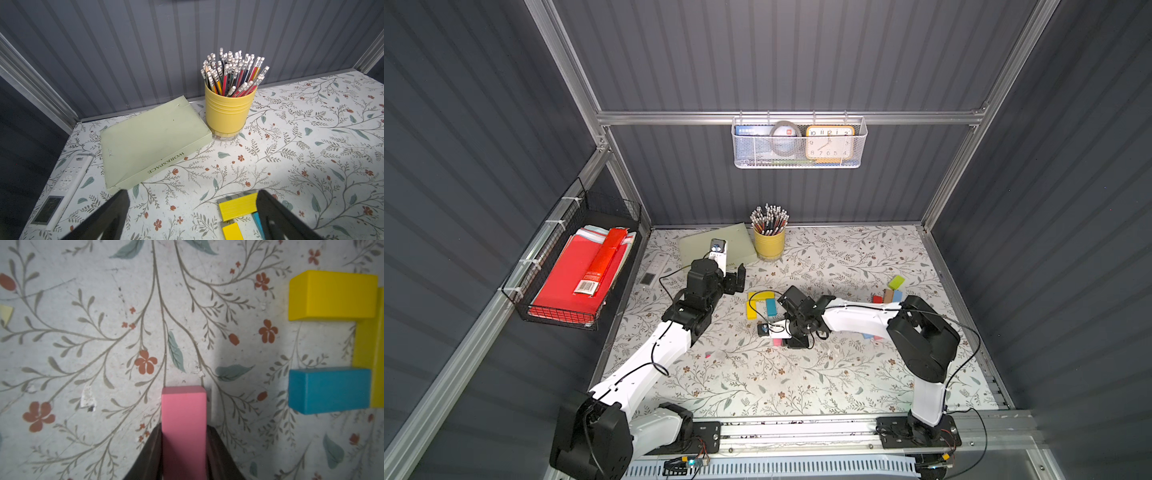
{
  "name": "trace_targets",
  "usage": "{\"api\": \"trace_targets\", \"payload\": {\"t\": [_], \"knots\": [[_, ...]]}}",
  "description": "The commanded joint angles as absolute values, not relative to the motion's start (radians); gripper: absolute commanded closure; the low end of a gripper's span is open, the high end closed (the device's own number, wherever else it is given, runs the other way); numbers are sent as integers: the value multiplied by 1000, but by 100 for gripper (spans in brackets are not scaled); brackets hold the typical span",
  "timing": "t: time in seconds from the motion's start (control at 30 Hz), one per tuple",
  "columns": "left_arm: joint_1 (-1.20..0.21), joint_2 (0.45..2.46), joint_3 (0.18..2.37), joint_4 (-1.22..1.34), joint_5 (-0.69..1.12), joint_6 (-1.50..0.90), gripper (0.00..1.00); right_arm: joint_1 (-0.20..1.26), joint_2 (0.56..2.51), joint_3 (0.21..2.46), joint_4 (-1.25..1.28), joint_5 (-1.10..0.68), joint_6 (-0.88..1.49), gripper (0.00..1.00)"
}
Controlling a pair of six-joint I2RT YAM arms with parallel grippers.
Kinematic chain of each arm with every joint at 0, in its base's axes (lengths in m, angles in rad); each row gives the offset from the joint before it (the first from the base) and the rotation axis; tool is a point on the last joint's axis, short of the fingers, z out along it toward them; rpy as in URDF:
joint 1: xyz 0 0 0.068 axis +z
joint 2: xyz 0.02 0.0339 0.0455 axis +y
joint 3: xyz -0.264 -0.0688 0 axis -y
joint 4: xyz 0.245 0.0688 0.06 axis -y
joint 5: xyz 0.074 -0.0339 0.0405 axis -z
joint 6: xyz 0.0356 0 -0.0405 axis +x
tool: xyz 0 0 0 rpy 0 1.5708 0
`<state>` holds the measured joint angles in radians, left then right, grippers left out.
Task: Assemble the number 8 with building blocks
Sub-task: Assemble the building block at the center of the board.
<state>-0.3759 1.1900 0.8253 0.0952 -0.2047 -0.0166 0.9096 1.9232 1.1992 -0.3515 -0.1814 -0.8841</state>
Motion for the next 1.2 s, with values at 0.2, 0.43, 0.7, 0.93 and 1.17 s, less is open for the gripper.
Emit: {"api": "trace_targets", "payload": {"t": [0.2,0.43,0.7,0.93,1.17], "knots": [[-368,1178,810,88,-231,-20,1,931,2075,1394,-381,-196,-911,76],[-368,1184,810,89,-227,-19,1,934,2121,1446,-374,-193,-923,73],[-368,1189,812,88,-224,-21,1,934,2135,1459,-353,-171,-942,61],[-368,1188,812,88,-234,-20,1,936,2135,1460,-327,-160,-947,56],[-368,1167,803,92,-277,-26,1,936,2140,1458,-308,-143,-959,56]]}}
